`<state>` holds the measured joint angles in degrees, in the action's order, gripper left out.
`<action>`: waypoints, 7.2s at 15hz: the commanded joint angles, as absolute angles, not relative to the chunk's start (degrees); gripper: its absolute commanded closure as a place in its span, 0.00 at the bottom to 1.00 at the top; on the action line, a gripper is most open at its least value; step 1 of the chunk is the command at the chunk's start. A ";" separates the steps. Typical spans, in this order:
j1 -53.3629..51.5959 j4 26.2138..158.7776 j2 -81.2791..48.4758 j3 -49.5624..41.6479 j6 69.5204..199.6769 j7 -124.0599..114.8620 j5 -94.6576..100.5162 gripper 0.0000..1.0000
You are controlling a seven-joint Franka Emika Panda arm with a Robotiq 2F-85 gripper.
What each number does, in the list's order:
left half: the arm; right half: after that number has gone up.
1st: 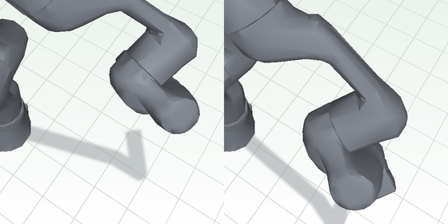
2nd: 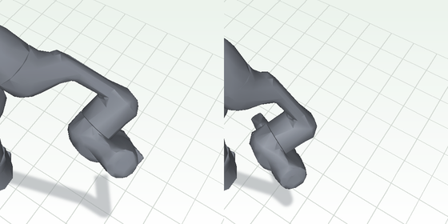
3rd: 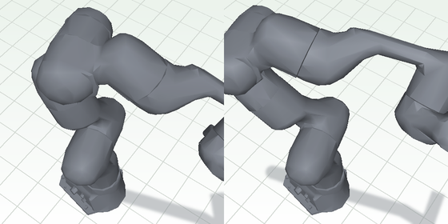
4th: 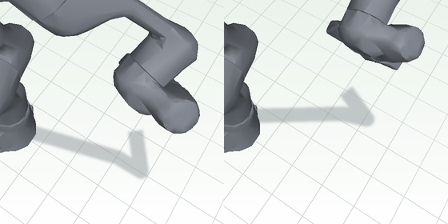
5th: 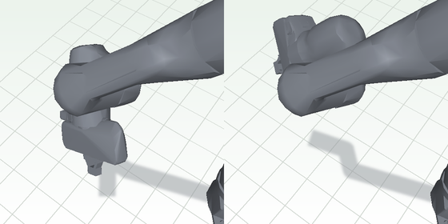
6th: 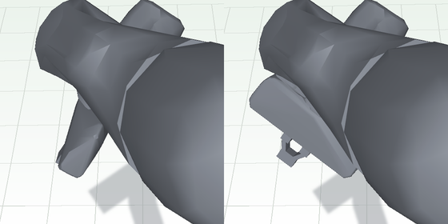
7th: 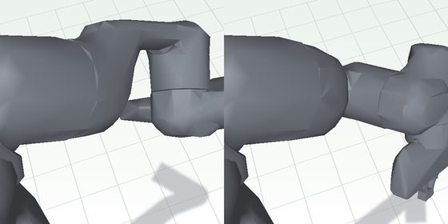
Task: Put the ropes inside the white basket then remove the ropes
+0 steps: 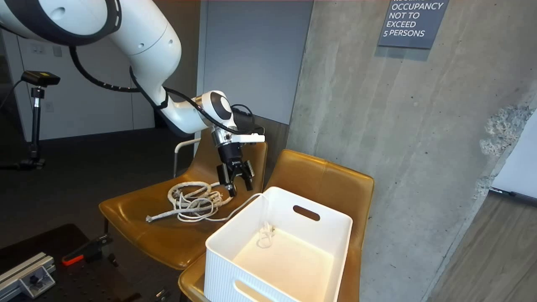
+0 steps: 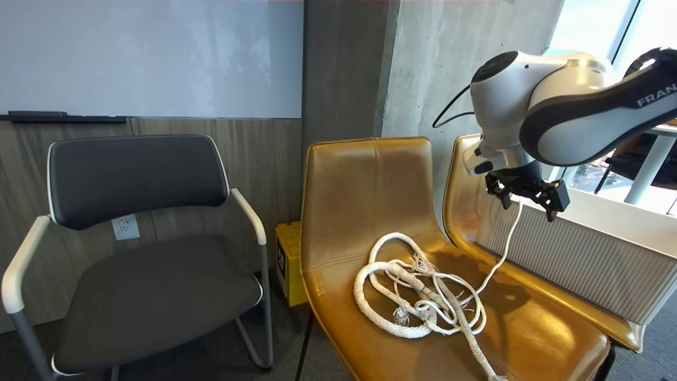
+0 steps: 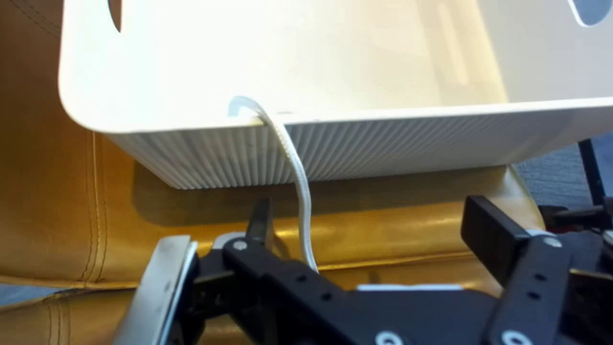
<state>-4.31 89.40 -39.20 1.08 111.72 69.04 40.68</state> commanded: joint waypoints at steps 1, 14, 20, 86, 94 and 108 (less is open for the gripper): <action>-4.71 86.43 -42.82 -0.41 116.12 72.64 49.75 0.00; -4.07 85.80 -44.35 -0.40 121.20 71.30 62.68 1.00; -4.49 84.63 -43.15 0.74 118.30 71.81 59.86 0.99; 11.01 80.68 -20.82 7.22 99.81 75.16 12.05 0.00; 10.01 90.50 -14.84 0.34 105.63 77.02 11.18 0.00; 9.91 92.49 -13.48 0.23 106.08 77.01 11.16 0.00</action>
